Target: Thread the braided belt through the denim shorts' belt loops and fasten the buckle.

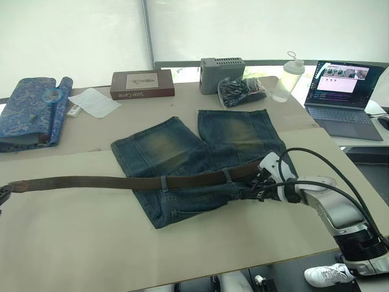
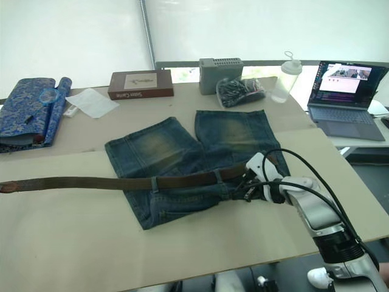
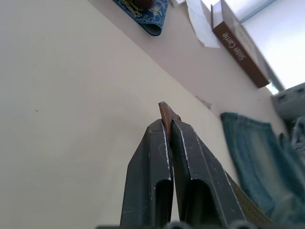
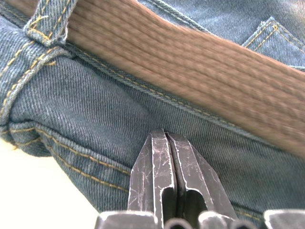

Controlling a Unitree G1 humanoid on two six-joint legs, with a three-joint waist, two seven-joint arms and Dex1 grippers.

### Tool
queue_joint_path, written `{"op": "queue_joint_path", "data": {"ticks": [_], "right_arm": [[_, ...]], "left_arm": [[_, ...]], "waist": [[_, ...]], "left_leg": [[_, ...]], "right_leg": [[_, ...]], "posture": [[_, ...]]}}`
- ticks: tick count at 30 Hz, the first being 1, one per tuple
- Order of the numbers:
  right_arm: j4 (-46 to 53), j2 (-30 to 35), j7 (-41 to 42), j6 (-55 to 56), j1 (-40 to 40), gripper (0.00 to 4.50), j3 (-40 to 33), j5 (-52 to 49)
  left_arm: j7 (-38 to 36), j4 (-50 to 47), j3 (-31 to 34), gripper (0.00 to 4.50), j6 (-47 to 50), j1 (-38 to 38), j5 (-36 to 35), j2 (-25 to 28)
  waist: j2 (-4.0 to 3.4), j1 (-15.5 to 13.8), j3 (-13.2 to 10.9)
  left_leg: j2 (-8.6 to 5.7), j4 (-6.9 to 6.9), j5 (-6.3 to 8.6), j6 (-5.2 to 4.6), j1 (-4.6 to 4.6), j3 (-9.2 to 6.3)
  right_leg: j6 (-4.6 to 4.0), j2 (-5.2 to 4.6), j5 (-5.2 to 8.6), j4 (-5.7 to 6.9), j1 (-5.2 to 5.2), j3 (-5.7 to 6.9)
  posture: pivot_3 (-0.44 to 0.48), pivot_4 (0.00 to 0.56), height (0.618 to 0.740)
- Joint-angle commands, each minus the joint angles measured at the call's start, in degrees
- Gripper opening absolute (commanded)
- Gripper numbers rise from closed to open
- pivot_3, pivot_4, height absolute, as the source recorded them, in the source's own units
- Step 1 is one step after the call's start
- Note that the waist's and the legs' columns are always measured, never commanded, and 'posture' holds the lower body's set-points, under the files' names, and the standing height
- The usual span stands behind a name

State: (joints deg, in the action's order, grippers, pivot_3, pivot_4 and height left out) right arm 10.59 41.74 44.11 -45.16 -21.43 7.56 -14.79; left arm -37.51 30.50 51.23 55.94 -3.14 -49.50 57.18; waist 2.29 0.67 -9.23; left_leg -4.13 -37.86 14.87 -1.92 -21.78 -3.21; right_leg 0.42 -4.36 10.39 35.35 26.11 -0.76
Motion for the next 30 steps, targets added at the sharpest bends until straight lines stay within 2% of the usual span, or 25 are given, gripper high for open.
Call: {"op": "queue_joint_path", "data": {"ticks": [1,3,5,8,10,11,13,16,20,23,28,30], "right_arm": [[5.97,0.38,3.82,-0.74,0.77,0.31,-5.27,-6.16],[9.63,0.87,5.87,-4.24,1.59,0.82,-10.15,-12.42],[11.81,1.73,5.98,-6.89,1.91,1.59,-14.6,-16.19],[12.95,2.79,4.86,-10.3,1.15,2.61,-20.15,-20.3],[13.0,4.23,3.97,-12.01,-0.31,3.31,-22.57,-21.72],[12.41,5.25,3.26,-12.51,-1.48,3.67,-23.31,-21.68],[10.5,7.09,1.65,-12.47,-3.66,4.34,-21.9,-19.58],[5.84,8.54,-3.44,-9.88,-7.37,4.34,-16.33,-12.24],[-0.05,10.13,-5.98,-10.84,-11.35,4.34,-9.36,-5.9],[-6.36,8.62,-7.03,-10.76,-15.09,4.34,-6.41,-3.35],[-22.08,5.37,-5.21,-6.35,-24.0,4.34,-0.04,2.1],[-26.37,4.82,-2.47,-6.56,-26.95,4.34,2.09,3.01]], "left_arm": [[-5.61,-5.56,-2.08,0.35,-2.16,1.59,1.15,0.59],[-6.32,-8.47,1.58,0.95,0.53,-0.36,-2.85,0.87],[-7.0,-14.46,2.53,1.93,5.32,-1.17,-7.16,1.11],[-11.12,-25.55,-0.6,3.32,13.43,1.18,-13.6,1.09],[-12.48,-33.21,-4.6,4.26,15.22,2.34,-15.79,0.32],[-11.67,-37.64,-7.87,4.5,14.9,2.1,-16.07,-0.9],[-6.59,-42.8,-13.63,4.5,13.06,0.17,-14.04,-4.42],[0.85,-47.71,-22.65,4.5,10.82,-3.13,-9.86,-10.85],[6.13,-50.65,-33.08,4.5,7.07,-6.75,-3.89,-17.4],[9.96,-46.38,-37.96,4.5,5.2,-11.43,1.1,-21.36],[9.52,-34.87,-43.88,4.5,4.79,-22.07,6.39,-24.08],[6.53,-32.48,-46.11,4.5,5.8,-24.43,6.74,-23.82]], "waist": [[0.0,0.02,-0.01],[0.02,-0.06,-0.01],[0.04,-0.15,-0.02],[0.01,-0.25,-0.04],[-0.09,-0.14,-0.06],[-0.14,-0.06,-0.09],[-0.42,-0.06,-0.14],[-0.51,0.03,-0.1],[-0.5,-0.01,-0.1],[-0.51,-0.22,-0.1],[-0.5,-0.21,-0.1],[-0.51,-0.1,-0.1]], "left_leg": [[0.0,0.0,0.0,0.0,-0.03,0.01],[0.03,0.0,0.01,-0.01,-0.14,-0.01],[0.06,-0.03,0.01,-0.01,-0.24,-0.08],[0.05,-0.08,0.04,-0.07,-0.17,-0.07],[0.03,-0.08,0.08,-0.13,-0.11,0.05],[0.03,-0.08,0.08,-0.15,-0.06,0.11],[0.03,-0.08,0.07,-0.13,-0.05,0.19],[0.05,-0.1,0.03,-0.12,0.01,0.26],[0.07,-0.12,-0.01,-0.1,-0.12,0.32],[0.06,-0.33,0.0,-0.14,-0.31,0.29],[0.01,-0.6,0.01,-0.27,-0.34,0.36],[0.0,-0.8,0.05,-0.35,-0.47,0.35]], "right_leg": [[0.0,0.0,0.0,-0.01,0.02,-0.02],[0.0,0.01,0.0,-0.02,0.09,-0.03],[-0.02,0.01,-0.01,-0.09,0.1,-0.01],[0.04,-0.05,-0.04,-0.13,-0.02,-0.03],[0.1,-0.04,-0.07,-0.14,-0.03,-0.03],[0.1,-0.02,-0.07,-0.12,-0.03,-0.03],[0.12,-0.03,-0.09,-0.08,-0.03,-0.08],[0.11,-0.02,-0.12,-0.04,-0.07,-0.13],[0.04,0.03,-0.16,-0.04,-0.01,-0.22],[0.04,0.03,-0.18,-0.02,0.07,-0.23],[0.17,0.11,-0.35,-0.05,-0.01,-0.06],[0.19,0.16,-0.37,-0.04,0.03,-0.02]], "posture": [[0.0,0.15,0.74],[0.0,0.15,0.74],[0.0,0.15,0.74],[0.0,0.15,0.74],[0.0,0.15,0.74],[0.0,0.15,0.74],[0.0,0.15,0.74],[0.0,0.15,0.74],[0.0,0.15,0.74],[0.0,0.15,0.74],[0.0,0.15,0.74],[0.0,0.15,0.74]]}}
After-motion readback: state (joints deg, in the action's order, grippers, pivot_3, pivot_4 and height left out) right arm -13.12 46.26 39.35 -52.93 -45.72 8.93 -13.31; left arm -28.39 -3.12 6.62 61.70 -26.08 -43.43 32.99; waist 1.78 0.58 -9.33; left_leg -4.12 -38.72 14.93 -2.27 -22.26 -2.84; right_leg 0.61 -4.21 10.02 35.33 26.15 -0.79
